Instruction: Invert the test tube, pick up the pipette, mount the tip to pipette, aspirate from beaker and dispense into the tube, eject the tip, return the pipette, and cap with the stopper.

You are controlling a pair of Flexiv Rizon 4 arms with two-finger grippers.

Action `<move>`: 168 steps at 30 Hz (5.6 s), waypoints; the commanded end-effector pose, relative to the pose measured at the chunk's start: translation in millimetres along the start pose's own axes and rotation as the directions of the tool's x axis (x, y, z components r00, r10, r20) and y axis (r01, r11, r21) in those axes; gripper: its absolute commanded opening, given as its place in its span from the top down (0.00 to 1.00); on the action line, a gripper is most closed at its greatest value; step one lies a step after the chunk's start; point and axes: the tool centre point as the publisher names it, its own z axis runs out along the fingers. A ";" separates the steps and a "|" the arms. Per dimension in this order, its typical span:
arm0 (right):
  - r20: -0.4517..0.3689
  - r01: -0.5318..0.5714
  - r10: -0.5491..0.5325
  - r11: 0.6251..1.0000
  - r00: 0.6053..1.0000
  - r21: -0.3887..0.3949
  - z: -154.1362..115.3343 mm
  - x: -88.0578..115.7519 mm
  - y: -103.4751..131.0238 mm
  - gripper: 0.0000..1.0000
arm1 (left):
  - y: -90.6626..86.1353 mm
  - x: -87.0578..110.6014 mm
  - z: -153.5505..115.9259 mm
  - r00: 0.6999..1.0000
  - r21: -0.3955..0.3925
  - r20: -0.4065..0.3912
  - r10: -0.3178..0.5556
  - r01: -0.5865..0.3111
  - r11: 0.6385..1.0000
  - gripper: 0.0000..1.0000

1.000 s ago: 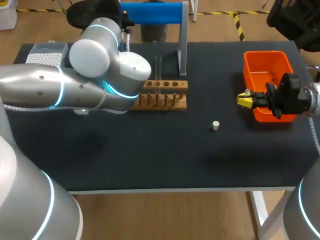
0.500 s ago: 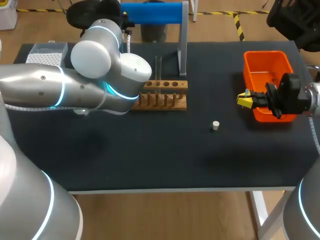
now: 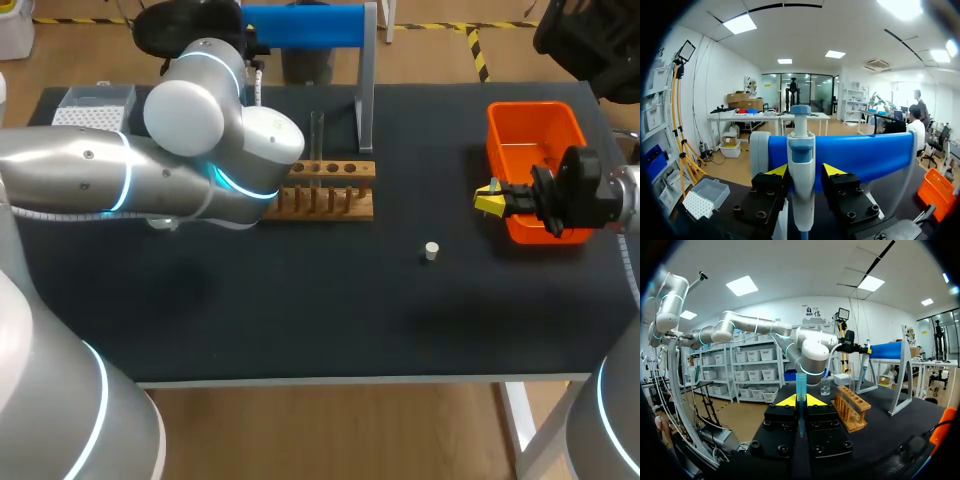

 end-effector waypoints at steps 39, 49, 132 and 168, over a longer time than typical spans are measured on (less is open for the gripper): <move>0.000 0.001 -0.001 1.000 1.000 0.000 -0.8 0.9 0.2 1.00 | -34.9 -6.3 1.8 0.999 0.053 0.013 0.030 -0.031 0.998 1.00; 0.000 0.001 -0.001 1.000 1.000 0.000 -0.8 0.9 0.2 1.00 | -46.7 -7.9 -3.5 0.999 0.068 0.017 0.044 -0.045 0.997 1.00; 0.000 0.001 -0.001 1.000 1.000 0.000 -0.8 0.9 0.2 1.00 | -133.0 161.0 -365.2 0.227 0.304 -0.917 0.327 -0.132 0.944 1.00; 0.000 0.001 -0.001 1.000 1.000 0.000 -0.8 0.9 0.2 1.00 | -115.5 217.6 -392.0 0.201 0.231 -0.952 0.231 -0.022 0.973 1.00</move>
